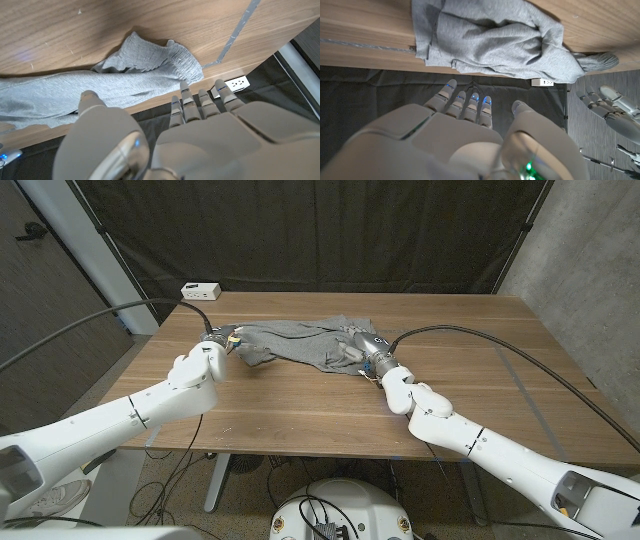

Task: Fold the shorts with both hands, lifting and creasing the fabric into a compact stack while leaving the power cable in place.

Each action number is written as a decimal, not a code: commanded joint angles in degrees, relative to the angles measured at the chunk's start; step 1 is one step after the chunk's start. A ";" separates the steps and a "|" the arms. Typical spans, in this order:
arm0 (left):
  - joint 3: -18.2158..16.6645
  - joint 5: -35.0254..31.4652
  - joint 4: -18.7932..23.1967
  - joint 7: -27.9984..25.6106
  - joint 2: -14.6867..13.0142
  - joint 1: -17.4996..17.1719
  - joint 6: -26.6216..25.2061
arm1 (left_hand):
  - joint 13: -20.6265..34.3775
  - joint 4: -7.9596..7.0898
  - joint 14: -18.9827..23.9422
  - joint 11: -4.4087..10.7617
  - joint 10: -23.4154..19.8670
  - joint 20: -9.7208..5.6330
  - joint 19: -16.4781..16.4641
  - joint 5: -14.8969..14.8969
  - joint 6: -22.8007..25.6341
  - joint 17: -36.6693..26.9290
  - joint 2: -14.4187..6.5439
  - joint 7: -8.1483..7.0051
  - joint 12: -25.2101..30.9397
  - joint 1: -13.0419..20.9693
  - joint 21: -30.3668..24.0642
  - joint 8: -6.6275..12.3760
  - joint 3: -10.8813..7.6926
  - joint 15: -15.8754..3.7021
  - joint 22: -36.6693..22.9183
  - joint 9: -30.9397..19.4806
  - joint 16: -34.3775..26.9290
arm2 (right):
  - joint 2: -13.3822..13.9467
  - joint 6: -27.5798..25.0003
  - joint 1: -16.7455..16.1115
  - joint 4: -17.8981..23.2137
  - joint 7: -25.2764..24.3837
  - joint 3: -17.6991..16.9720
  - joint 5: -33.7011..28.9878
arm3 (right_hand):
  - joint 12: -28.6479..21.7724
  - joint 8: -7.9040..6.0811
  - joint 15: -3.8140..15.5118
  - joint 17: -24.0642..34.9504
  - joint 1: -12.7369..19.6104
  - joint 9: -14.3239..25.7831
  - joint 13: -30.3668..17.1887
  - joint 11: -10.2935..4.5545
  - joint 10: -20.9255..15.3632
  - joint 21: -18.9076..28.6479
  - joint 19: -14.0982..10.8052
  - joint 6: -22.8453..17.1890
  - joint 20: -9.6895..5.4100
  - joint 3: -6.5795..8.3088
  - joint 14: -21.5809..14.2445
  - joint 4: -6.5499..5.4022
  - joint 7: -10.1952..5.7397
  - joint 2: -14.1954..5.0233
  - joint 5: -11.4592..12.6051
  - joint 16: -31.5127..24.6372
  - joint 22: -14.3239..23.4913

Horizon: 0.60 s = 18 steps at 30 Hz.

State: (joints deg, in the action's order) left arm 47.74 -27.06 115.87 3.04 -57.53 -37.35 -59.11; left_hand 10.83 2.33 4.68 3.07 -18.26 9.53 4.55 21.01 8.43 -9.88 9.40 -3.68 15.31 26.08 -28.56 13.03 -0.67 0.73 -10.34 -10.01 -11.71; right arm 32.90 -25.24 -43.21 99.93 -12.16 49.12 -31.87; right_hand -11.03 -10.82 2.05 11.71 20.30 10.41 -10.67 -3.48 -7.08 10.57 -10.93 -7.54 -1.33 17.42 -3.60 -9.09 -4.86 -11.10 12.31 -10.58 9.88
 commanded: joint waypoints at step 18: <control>8.83 -14.72 -6.40 11.03 4.36 6.51 -0.71 | 0.17 1.63 4.42 2.10 -6.91 -0.38 -2.42 2.02 12.21 -0.17 -0.95 0.90 0.75 4.08 1.25 1.67 3.13 -1.91 -0.58 -0.19 -0.47 | -0.56 -0.63 0.40 -2.49 1.89 1.94 2.29 | -0.42 -0.51 3.80 -0.35 -0.92 0.08 -0.15 0.35 -1.59 0.44 0.08 -1.77 -0.33 1.35 -1.01 -0.52 0.27 0.14 0.21 -0.62 -0.02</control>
State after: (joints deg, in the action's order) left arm 53.58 -36.01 111.91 9.11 -54.91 -33.29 -59.37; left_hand 10.81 3.81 8.47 5.11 -24.58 9.11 2.55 22.78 19.82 -9.88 8.51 -3.01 15.76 29.54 -27.73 14.42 2.05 -1.02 -10.82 -10.00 -11.71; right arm 32.39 -24.86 -43.05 98.12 -10.93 50.27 -29.81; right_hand -11.26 -11.04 2.05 11.22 19.96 10.42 -10.67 -2.97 -8.20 10.57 -10.63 -8.92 -1.63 18.24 -4.21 -9.59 -4.72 -10.75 12.31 -10.86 9.88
